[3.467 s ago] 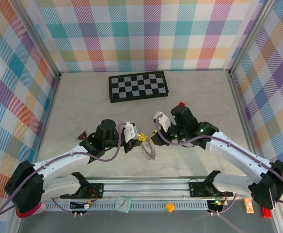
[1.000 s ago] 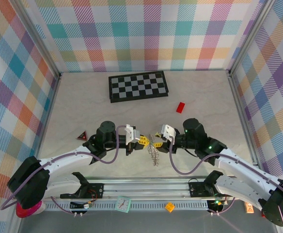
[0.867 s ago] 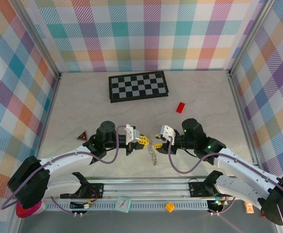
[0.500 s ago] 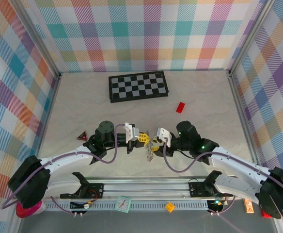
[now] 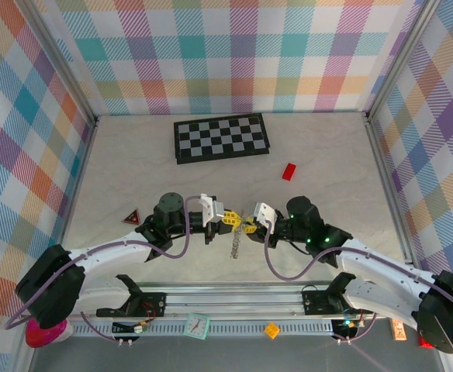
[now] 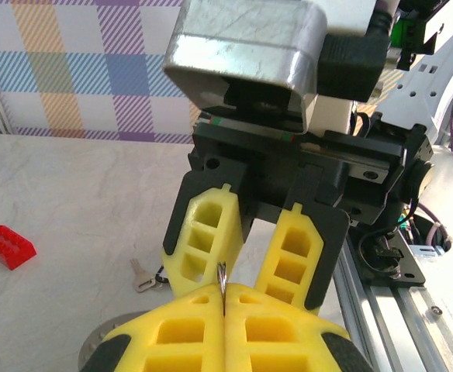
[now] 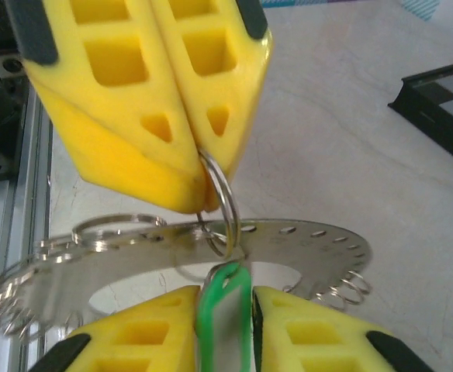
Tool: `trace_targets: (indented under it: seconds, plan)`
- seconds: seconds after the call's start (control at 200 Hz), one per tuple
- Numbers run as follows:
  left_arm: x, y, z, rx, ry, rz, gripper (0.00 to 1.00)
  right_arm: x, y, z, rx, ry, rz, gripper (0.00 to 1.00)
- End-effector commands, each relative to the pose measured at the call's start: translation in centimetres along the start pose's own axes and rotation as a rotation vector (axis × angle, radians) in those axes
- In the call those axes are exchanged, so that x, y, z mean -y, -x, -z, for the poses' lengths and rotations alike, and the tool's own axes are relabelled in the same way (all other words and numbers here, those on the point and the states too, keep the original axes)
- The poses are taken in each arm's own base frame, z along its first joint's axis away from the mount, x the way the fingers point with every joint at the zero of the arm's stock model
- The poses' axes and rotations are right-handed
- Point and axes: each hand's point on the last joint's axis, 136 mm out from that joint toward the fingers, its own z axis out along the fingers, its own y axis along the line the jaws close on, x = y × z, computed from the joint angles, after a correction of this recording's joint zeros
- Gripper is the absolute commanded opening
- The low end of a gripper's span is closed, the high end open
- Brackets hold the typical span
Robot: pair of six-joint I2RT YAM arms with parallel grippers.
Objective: Put the keys on the keyring
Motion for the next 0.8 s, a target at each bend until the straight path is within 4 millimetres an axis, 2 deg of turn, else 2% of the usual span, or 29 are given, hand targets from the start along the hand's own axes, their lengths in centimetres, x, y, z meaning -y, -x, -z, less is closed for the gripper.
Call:
trace_targets:
  seconds: [0.0, 0.205, 0.48, 0.795]
  plan:
    - [0.2, 1.6, -0.2, 0.054, -0.015, -0.038, 0.0, -0.3, 1.2, 0.3, 0.051, 0.008, 0.046, 0.18]
    - [0.1, 1.6, -0.3, 0.051, -0.009, -0.035, 0.0, -0.6, 1.8, 0.6, 0.069, 0.018, 0.06, 0.0]
    - [0.1, 1.3, -0.3, 0.042, -0.013, -0.033, 0.0, -0.4, 2.3, 1.1, 0.082, -0.003, 0.066, 0.0]
    - [0.0, 0.7, -0.2, 0.008, 0.001, -0.033, 0.0, 0.2, 2.9, 2.7, 0.097, -0.069, 0.088, 0.0]
